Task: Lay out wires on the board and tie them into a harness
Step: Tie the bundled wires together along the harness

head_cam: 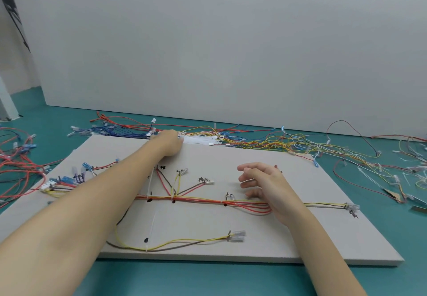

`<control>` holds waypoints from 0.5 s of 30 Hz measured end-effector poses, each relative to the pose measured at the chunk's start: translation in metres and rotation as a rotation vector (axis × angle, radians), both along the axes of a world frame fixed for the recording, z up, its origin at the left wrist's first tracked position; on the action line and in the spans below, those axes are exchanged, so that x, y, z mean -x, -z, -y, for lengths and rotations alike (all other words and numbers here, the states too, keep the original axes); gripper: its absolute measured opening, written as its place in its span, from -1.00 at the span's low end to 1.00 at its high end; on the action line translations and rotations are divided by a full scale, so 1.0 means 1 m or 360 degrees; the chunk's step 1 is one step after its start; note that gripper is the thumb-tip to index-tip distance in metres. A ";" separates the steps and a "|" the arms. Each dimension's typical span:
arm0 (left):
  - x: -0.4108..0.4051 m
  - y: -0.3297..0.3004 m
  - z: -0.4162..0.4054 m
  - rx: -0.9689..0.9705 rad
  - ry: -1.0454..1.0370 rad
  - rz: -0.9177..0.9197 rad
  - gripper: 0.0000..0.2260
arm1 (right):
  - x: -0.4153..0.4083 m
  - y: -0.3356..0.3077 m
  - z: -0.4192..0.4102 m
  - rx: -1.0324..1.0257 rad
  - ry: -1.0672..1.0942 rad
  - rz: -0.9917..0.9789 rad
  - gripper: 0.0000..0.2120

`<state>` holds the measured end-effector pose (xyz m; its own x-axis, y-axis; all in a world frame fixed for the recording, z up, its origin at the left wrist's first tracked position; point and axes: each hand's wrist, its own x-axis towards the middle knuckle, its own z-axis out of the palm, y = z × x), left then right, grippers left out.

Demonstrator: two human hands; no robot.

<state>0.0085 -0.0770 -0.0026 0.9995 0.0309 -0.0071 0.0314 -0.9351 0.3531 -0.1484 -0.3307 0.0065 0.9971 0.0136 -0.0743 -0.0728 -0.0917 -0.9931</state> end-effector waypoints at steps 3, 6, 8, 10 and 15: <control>-0.004 0.001 -0.001 0.0022 -0.0058 0.0086 -0.66 | 0.000 -0.001 0.001 -0.0005 -0.0007 -0.0005 -0.82; -0.006 0.004 -0.004 0.0127 -0.0122 0.0155 -0.67 | 0.000 0.000 0.002 -0.0006 -0.0017 0.0000 -0.81; -0.007 0.005 -0.007 0.0225 -0.0145 0.0250 -0.72 | 0.000 0.000 0.002 -0.0009 -0.0026 0.0003 -0.81; -0.007 0.006 -0.011 0.0312 -0.0163 0.0367 -0.83 | 0.000 0.000 0.002 -0.0003 -0.0037 0.0008 -0.81; -0.006 0.004 -0.015 0.0496 -0.0123 0.0696 -0.89 | 0.000 0.001 0.002 0.0001 -0.0041 0.0000 -0.81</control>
<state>0.0143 -0.0625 -0.0066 0.9062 0.1670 0.3884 -0.1163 -0.7847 0.6089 -0.1486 -0.3326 0.0058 0.9965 0.0394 -0.0742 -0.0703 -0.0942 -0.9931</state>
